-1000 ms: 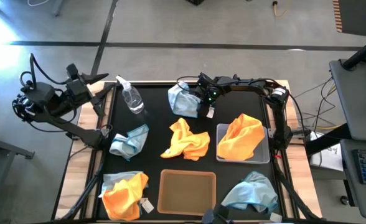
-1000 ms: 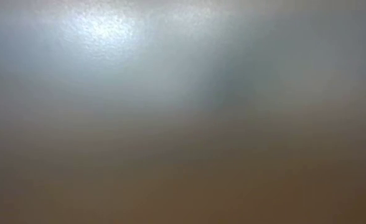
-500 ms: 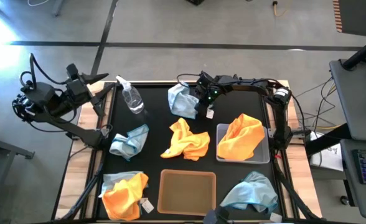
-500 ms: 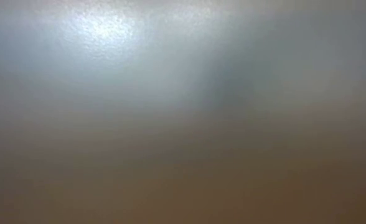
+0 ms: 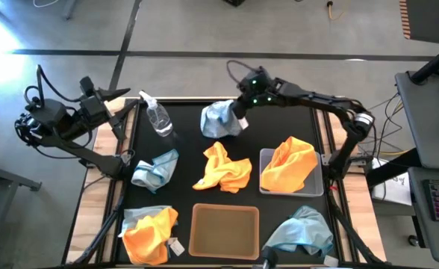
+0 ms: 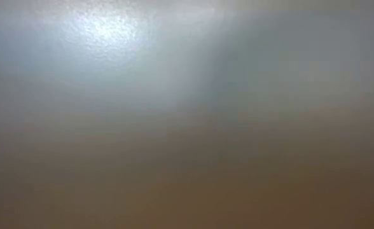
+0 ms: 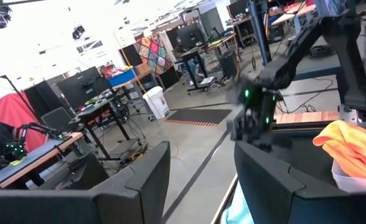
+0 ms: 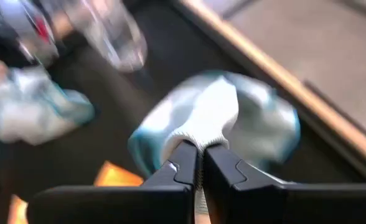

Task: Sort microfiber towel by color & place in baskets
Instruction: Put the blue microfiber towel into the orange bin

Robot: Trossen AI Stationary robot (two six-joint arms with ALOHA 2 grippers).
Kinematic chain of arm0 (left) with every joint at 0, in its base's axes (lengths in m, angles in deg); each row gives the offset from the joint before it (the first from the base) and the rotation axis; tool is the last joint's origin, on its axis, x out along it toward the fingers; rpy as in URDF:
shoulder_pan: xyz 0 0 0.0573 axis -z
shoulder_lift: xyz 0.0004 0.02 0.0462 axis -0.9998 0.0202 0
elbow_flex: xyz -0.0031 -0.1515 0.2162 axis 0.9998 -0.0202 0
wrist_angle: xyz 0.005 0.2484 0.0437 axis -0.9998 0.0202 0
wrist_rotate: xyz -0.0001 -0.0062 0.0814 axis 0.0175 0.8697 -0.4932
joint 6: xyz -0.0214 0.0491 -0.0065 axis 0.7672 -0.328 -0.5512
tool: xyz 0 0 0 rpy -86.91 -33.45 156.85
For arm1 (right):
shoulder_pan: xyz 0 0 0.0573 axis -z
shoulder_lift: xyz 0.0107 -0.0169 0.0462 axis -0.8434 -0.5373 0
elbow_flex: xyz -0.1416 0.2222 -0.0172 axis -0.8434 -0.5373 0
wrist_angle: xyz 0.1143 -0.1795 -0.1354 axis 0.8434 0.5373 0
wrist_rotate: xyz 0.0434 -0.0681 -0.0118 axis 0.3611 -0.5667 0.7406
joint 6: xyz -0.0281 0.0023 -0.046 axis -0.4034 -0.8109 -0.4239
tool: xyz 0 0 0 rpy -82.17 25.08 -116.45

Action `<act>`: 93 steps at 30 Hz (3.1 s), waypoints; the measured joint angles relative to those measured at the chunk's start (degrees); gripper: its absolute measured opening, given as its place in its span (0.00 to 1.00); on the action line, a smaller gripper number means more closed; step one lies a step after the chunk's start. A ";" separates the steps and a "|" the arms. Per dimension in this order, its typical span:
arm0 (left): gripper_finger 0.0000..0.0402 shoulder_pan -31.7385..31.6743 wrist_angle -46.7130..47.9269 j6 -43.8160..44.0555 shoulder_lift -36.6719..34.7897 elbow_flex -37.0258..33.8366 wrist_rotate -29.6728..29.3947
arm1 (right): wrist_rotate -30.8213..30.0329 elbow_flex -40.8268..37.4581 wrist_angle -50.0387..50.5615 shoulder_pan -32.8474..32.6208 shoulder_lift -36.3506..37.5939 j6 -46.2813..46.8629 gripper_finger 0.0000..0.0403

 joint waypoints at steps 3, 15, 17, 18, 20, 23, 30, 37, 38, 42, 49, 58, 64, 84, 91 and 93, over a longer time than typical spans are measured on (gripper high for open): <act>0.41 0.00 0.02 -0.26 -0.02 0.00 0.02 | -0.06 0.00 -3.69 -0.22 3.31 2.82 0.02; 0.41 -0.01 0.07 -0.26 -1.08 0.00 0.02 | -0.05 0.00 -13.75 -2.85 9.85 11.34 0.02; 0.41 -0.01 0.05 -0.17 -1.39 0.00 0.02 | -0.05 0.00 -14.81 -4.00 10.05 11.92 0.02; 0.41 -0.02 0.07 -0.13 -1.51 0.00 0.02 | -0.05 0.00 -15.13 -4.67 10.12 11.93 0.02; 0.41 -0.02 0.07 -0.09 -1.81 0.00 0.04 | -0.07 0.00 -15.81 -6.20 10.15 12.08 0.02; 0.41 -0.01 0.07 -0.07 -2.23 0.01 0.04 | -0.03 0.00 -16.56 -8.90 10.15 12.45 0.02; 0.41 0.00 0.05 -0.04 -2.95 0.00 0.04 | -0.02 0.00 -17.94 -16.05 10.39 13.74 0.02; 0.41 -0.01 0.04 1.72 -2.98 0.00 0.07 | 2.13 0.00 -20.49 -23.22 12.12 14.62 0.02; 0.41 -0.01 0.03 1.77 -2.93 0.00 0.06 | 3.53 0.00 -20.54 -24.16 12.43 14.65 0.02; 0.41 -0.01 -0.50 1.88 -2.65 0.00 0.05 | 8.98 0.00 -20.50 -27.52 13.78 14.85 0.02; 0.41 -0.02 -4.38 1.91 -1.69 0.00 0.02 | 11.51 0.00 -20.46 -34.68 17.13 16.13 0.02; 0.41 -0.01 -6.08 8.14 -1.71 0.13 0.05 | 11.55 0.00 -20.48 -44.13 19.92 15.90 0.02; 0.41 0.00 -6.16 11.39 -1.60 0.13 0.19 | 11.54 0.00 -20.49 -47.72 18.08 15.93 0.02; 0.41 0.00 -6.25 12.85 -2.54 0.13 0.65 | 12.31 0.00 -18.95 -50.51 4.57 22.60 0.02; 0.41 -0.01 -6.23 12.82 -3.94 0.13 0.66 | 11.50 0.00 -21.00 -50.48 2.18 25.46 0.02; 0.41 0.00 -6.21 12.57 -4.25 0.13 0.67 | 10.51 0.00 -20.94 -50.48 1.62 25.94 0.03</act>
